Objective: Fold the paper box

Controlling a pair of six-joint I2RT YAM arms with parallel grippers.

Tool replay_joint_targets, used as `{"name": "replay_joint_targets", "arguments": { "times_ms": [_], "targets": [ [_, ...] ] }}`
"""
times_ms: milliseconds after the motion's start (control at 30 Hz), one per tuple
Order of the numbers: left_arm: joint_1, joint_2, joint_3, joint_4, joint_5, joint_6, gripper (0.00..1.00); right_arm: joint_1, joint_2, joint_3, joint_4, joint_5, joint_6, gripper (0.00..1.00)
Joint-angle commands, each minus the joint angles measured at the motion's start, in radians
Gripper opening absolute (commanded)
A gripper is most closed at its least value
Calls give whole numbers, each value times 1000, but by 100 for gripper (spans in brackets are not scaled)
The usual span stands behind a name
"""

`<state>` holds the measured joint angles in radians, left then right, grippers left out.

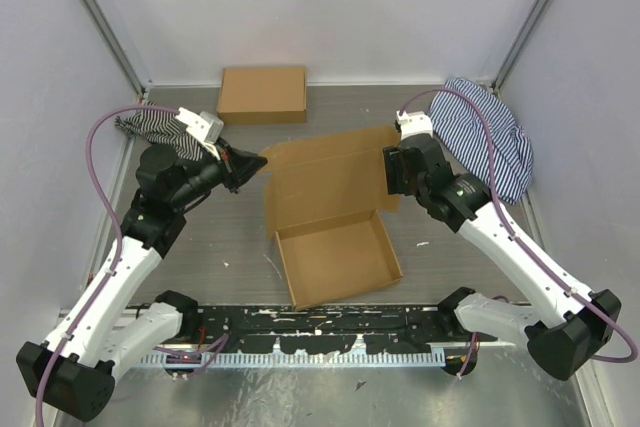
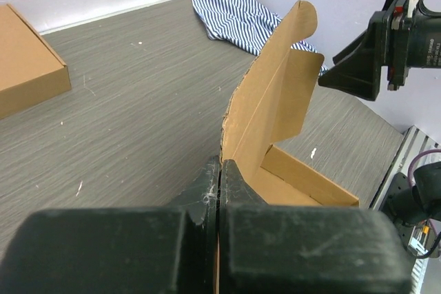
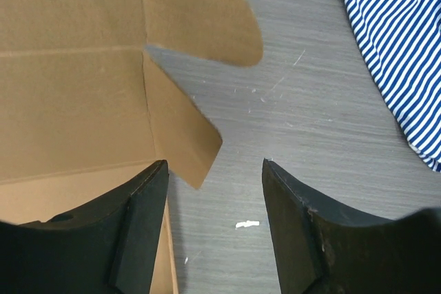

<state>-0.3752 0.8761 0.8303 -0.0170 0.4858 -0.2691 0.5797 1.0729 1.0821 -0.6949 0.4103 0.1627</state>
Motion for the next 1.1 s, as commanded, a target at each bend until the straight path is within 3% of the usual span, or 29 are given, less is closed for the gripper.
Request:
{"name": "replay_joint_targets", "arguments": {
  "times_ms": [0, 200, 333, 533, 833, 1067],
  "targets": [
    [-2, -14, 11, 3, 16, 13, 0, -36, 18, 28, 139, -6, -37, 62],
    [-2, -16, 13, 3, 18, 15, 0, -116, 74, 45, 166, -148, -73, 61],
    [-2, -10, 14, 4, 13, 15, 0, -157, 89, 53, 176, -306, -73, 52],
    [-2, 12, 25, 14, -4, 18, 0, -158, 85, 77, 153, -450, -46, 16],
    [-13, 168, 176, 28, -2, 41, 0, -157, -11, 20, 224, -431, 61, 3],
    [-34, 253, 224, 113, -74, 59, 1, -154, -156, -198, 416, -328, 134, 1]
  ]
}}
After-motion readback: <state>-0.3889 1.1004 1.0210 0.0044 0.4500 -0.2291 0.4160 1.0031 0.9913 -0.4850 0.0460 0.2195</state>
